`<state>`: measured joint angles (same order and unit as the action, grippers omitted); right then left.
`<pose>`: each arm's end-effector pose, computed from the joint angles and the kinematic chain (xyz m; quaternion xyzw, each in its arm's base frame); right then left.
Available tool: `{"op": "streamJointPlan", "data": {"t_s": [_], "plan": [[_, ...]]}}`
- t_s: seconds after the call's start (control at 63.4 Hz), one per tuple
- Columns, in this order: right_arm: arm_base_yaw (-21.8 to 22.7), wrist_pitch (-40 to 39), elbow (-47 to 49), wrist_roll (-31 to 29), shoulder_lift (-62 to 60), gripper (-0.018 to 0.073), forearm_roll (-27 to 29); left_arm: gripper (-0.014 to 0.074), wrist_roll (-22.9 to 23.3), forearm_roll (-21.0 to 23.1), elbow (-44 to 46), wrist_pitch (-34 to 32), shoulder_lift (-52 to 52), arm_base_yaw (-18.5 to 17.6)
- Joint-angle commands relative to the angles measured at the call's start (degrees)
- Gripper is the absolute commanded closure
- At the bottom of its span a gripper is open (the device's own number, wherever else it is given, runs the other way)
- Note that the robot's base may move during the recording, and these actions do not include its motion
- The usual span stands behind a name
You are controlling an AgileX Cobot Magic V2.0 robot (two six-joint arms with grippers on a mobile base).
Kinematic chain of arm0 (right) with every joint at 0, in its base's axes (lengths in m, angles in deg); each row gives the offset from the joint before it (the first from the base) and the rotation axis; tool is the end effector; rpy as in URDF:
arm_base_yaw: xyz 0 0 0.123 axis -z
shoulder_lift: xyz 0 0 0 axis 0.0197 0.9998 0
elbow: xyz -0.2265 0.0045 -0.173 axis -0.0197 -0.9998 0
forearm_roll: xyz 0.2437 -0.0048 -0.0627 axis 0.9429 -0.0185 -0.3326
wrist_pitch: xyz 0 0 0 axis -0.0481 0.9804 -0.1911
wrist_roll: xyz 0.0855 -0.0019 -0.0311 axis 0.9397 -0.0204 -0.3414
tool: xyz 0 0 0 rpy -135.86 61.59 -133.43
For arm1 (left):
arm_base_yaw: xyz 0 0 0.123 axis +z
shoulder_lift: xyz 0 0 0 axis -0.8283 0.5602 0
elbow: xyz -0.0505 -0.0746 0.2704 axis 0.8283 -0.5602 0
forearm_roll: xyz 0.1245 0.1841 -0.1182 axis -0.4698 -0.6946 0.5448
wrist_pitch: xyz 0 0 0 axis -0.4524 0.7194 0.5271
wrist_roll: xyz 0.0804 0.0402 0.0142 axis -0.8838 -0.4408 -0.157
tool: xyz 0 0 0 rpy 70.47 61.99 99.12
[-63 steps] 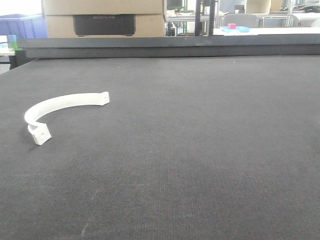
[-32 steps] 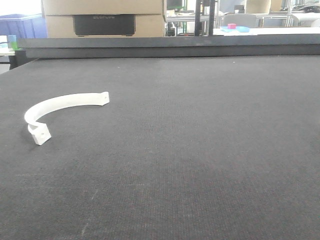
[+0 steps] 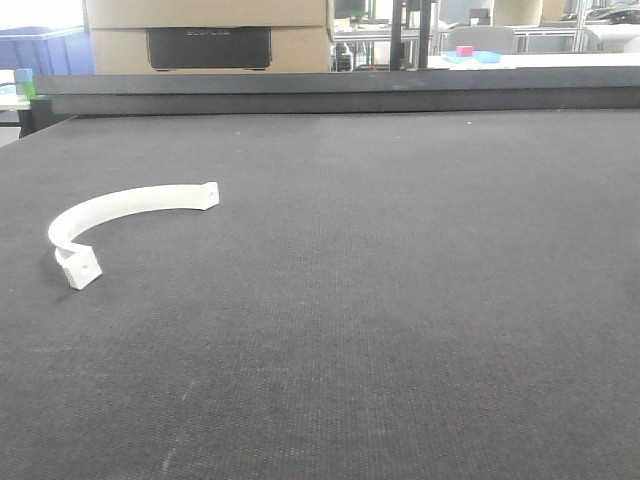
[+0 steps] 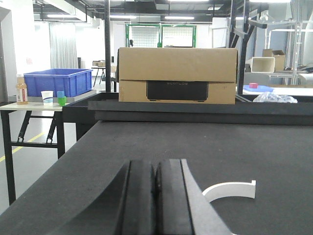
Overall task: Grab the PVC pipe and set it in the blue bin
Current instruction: 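Lower both grippers toward the white curved pipe piece on the table, then position left and right grippers over the two ends of the pipe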
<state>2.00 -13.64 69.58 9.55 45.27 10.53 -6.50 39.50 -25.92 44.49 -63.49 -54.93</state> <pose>0.0521 -0.0024 0.2334 0.0116 0.5879 -0.0242 0.8085 0.0555 0.0011 0.2215 -0.0042 0.6388 0.0092 0.7693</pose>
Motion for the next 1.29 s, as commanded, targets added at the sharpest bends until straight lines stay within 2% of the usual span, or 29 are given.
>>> {"op": "streamJointPlan", "data": {"t_s": [0.0, 0.11, 0.284, 0.41, 0.583, 0.71, 0.852, 1.088, 1.167, 1.277], "plan": [[0.17, -3.81, 0.82, -0.17, -0.12, 0.0727, -0.38, 0.0707, 0.03, 1.97, 1.34, -1.23, -0.3, -0.05], [0.17, -1.23, 7.61, -0.17, -0.12, 0.0727, -0.38, 0.0707, -0.08, 1.16, 8.26, 3.66, -0.3, -0.05], [0.17, 9.1, 20.52, -0.64, 4.69, 0.0727, -0.38, 0.0707, -0.08, -7.98, 21.37, 12.68, 7.09, -0.05], [0.17, 17.86, 29.9, -0.64, 12.09, 0.0727, -0.38, 0.0707, -0.08, -7.43, 30.97, 19.24, 15.47, -0.05], [0.17, 35.56, 42.8, -0.64, 24.54, 0.0727, -0.38, 0.0707, -0.08, -7.22, 44.69, 34.87, 29.93, -0.05], [0.17, 45.64, 49.91, -0.64, 34.07, 0.0727, -0.38, 0.0707, -0.08, -7.22, 51.17, 44.75, 39.66, -0.05], [0.17, 49.48, 51.8, -0.64, 43.59, 0.0727, -0.38, 0.0707, -0.08, -5.87, 52.34, 45.49, 47.07, -0.05], [0.17, 57.84, 51.8, -0.64, 59.84, 0.0727, 0.11, 0.0707, -0.08, 3.7, 52.34, 45.27, 57.65, -0.05], [0.17, 57.8, 51.8, -0.64, 63.83, 0.0727, 1.16, 0.0707, -0.08, 6.01, 52.24, 45.27, 59.49, -0.05], [0.17, 55.53, 51.8, -0.3, 68.49, 0.0727, 3.07, 0.0707, -0.08, 6.5, 52.24, 45.27, 61.54, -0.05]]}}
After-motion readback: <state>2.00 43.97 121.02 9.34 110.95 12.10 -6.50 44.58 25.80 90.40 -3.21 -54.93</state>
